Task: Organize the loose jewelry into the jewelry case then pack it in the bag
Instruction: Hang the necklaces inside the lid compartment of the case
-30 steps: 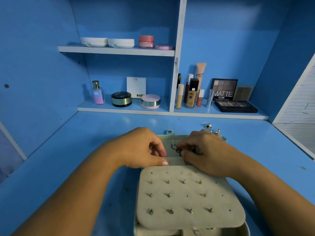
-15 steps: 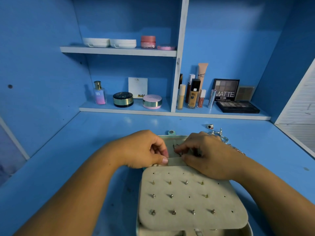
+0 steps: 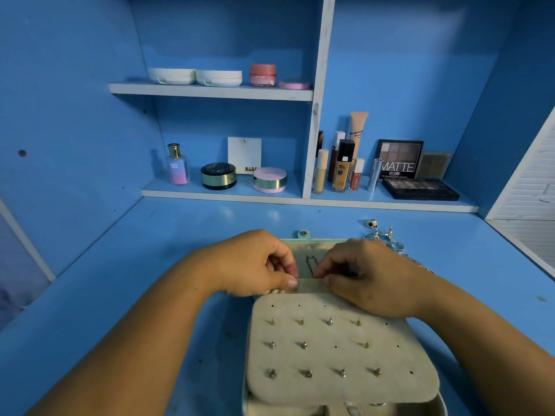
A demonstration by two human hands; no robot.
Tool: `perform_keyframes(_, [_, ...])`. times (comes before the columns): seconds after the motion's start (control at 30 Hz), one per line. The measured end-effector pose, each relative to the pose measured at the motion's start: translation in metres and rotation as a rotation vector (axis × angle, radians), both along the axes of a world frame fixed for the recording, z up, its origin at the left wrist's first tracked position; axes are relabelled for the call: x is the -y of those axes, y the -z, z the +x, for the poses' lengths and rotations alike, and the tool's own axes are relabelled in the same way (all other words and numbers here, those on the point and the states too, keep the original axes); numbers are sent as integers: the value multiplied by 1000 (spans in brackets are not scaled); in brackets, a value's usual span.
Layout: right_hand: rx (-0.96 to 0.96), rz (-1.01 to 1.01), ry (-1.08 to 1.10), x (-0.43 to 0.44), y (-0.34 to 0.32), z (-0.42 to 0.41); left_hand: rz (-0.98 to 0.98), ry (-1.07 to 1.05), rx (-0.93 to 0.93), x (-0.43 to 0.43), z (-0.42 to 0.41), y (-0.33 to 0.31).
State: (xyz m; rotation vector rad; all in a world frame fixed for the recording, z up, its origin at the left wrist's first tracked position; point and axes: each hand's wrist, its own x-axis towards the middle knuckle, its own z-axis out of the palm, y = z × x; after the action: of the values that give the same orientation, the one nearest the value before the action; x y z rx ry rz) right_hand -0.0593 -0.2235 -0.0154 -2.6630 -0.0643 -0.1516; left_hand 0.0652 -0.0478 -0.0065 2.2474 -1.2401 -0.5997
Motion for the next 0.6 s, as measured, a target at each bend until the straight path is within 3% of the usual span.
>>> perform_keyframes(0.6, [1, 28, -15, 1, 5, 3, -16, -5, -8, 1, 0, 1])
